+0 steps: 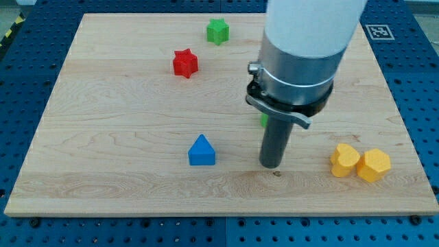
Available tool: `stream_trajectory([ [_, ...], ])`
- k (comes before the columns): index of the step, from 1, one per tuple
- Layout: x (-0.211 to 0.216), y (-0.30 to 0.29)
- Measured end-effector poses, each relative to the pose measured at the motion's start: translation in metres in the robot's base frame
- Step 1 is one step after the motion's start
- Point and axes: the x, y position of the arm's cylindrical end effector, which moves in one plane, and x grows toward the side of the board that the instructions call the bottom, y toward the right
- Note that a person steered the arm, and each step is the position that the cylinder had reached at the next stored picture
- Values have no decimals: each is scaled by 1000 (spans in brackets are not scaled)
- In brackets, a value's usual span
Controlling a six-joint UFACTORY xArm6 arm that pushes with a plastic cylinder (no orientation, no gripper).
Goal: Move the blue triangle towards the bottom left
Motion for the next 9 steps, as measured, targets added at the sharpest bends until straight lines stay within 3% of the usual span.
stream_trajectory([
  [3,-21,-69],
  [6,-5,-128],
  [9,23,-150],
])
